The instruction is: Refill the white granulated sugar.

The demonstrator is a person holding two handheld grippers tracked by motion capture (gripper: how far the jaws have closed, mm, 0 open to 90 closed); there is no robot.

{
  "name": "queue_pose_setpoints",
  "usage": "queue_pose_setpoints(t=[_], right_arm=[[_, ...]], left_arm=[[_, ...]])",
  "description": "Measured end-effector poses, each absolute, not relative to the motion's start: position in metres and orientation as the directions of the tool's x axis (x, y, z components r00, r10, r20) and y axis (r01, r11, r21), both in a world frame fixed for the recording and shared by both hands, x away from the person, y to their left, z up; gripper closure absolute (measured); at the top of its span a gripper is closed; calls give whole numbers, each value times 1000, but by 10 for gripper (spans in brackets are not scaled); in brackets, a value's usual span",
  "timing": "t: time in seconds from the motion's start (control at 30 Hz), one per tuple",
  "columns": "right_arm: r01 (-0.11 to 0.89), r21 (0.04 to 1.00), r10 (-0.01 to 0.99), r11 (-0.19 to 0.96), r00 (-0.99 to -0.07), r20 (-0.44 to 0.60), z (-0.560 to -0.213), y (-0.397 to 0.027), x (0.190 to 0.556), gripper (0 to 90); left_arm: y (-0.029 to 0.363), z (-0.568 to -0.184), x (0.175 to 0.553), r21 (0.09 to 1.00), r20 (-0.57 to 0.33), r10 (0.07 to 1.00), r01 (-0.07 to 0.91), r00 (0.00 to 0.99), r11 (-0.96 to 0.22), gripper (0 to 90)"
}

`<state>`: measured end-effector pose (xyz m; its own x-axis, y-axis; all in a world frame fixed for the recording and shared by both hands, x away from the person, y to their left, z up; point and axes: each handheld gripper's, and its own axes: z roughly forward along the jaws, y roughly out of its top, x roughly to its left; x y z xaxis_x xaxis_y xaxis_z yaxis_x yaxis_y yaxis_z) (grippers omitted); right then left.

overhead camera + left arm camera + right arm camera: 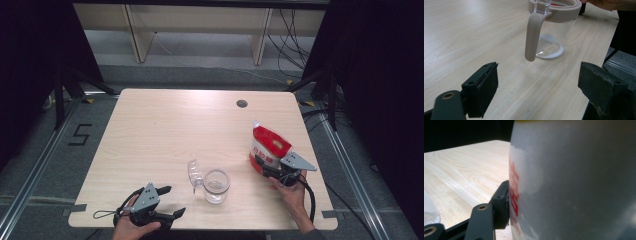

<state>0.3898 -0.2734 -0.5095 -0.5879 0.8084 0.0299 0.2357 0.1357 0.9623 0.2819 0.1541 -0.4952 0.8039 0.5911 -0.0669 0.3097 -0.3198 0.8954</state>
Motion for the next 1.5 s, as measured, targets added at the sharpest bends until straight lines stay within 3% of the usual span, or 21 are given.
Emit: queue_pose_setpoints(t=[0.17, 0.23, 0.3, 0.43, 0.47, 0.77, 1.2, 1.5], right_arm=[[176, 958, 803, 228, -590, -82, -502, -267, 386, 448], [182, 957, 811, 225, -579, -80, -501, -266, 385, 449], [140, 937, 793, 320, -582, -183, -497, -267, 385, 454], [149, 913, 796, 381, -555, -242, -493, -267, 380, 457], [112, 900, 777, 422, -556, -295, -490, -269, 381, 458], [68, 893, 775, 445, -529, -346, -474, -267, 366, 461], [-58, 809, 681, 585, -507, -529, -444, -253, 324, 463], [-57, 760, 632, 647, -518, -577, -440, -245, 301, 464]], left_arm=[[153, -495, 280, 889, -86, 592, 330, 801, -318, 161], [153, -495, 280, 889, -87, 592, 331, 801, -316, 161], [153, -495, 281, 894, -68, 583, 309, 810, -325, 163], [153, -494, 280, 891, -68, 584, 312, 809, -328, 163], [153, -494, 281, 891, -68, 584, 312, 809, -329, 164], [154, -494, 281, 894, -68, 587, 310, 807, -323, 164], [156, -493, 281, 897, -67, 596, 311, 800, -316, 163], [156, -494, 281, 894, -83, 607, 328, 791, -305, 164]])
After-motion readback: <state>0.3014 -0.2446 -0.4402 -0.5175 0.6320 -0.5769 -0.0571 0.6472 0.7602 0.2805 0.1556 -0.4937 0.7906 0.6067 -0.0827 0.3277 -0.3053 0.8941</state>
